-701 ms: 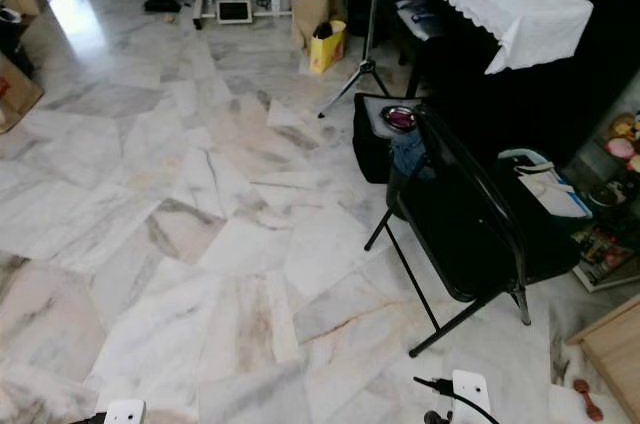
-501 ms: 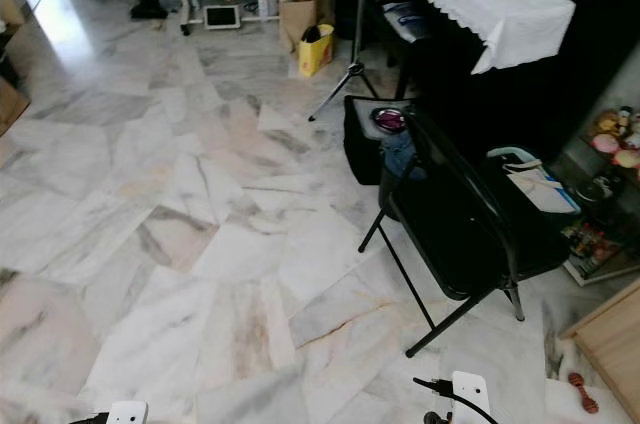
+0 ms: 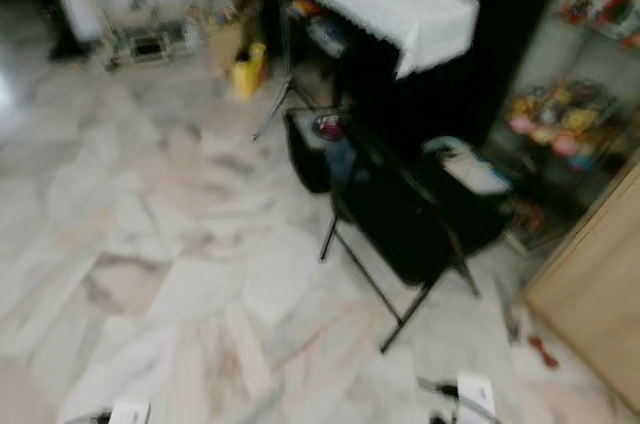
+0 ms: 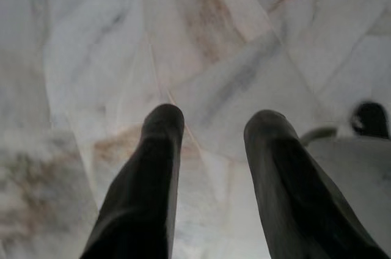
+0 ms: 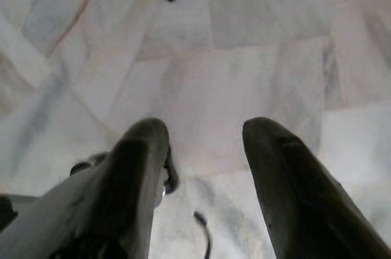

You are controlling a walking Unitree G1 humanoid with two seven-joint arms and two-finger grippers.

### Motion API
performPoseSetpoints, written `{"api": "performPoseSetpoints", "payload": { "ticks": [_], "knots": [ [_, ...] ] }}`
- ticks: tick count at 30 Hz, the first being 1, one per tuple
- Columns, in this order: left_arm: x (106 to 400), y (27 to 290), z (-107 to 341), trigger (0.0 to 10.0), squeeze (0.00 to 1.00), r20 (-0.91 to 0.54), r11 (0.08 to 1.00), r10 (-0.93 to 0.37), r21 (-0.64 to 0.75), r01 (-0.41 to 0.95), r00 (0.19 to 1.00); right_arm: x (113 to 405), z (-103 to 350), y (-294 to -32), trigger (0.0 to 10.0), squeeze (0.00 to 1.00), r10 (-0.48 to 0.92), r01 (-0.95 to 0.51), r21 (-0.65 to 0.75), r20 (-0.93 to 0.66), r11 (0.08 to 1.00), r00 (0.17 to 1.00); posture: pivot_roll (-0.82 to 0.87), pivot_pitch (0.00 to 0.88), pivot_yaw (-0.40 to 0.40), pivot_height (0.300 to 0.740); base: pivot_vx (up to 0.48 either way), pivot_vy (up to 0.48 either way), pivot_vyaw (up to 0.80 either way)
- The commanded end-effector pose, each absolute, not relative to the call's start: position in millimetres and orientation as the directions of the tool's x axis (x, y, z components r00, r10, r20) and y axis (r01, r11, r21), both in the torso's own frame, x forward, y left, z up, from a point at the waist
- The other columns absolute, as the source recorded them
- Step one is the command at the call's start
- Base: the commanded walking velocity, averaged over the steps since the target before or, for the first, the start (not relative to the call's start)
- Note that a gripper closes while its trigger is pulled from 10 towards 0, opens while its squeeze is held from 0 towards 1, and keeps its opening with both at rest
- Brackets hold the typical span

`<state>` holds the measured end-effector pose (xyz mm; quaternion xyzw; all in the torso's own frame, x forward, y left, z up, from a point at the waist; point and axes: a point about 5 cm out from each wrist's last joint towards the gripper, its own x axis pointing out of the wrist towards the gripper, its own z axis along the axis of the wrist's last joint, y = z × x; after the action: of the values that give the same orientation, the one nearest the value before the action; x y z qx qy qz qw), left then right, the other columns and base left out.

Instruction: Hang keys on a hook

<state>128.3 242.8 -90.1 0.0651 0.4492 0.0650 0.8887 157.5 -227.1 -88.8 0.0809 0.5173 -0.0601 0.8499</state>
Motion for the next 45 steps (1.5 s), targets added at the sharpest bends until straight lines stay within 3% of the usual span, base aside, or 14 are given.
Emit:
{"api": "performPoseSetpoints", "payload": {
  "ticks": [1,45],
  "knots": [
    [129.8,236.6,-91.6,10.0,0.00,-0.795,0.986,0.159,0.158,-0.053,0.585,154.1,-88.3,-235.3,10.0,0.00,-0.042,0.202,0.056,-0.893,0.978,0.448,-0.06,0.014,0.002,0.740,0.000,0.000,-0.77],
    [134.3,237.5,-90.4,10.0,0.00,-0.804,0.988,0.130,0.155,-0.005,0.580,159.1,-86.6,-233.5,10.0,0.00,-0.032,0.188,0.062,-0.889,0.980,0.456,-0.05,0.064,0.006,0.740,0.000,-0.021,-0.78]
  ]
}}
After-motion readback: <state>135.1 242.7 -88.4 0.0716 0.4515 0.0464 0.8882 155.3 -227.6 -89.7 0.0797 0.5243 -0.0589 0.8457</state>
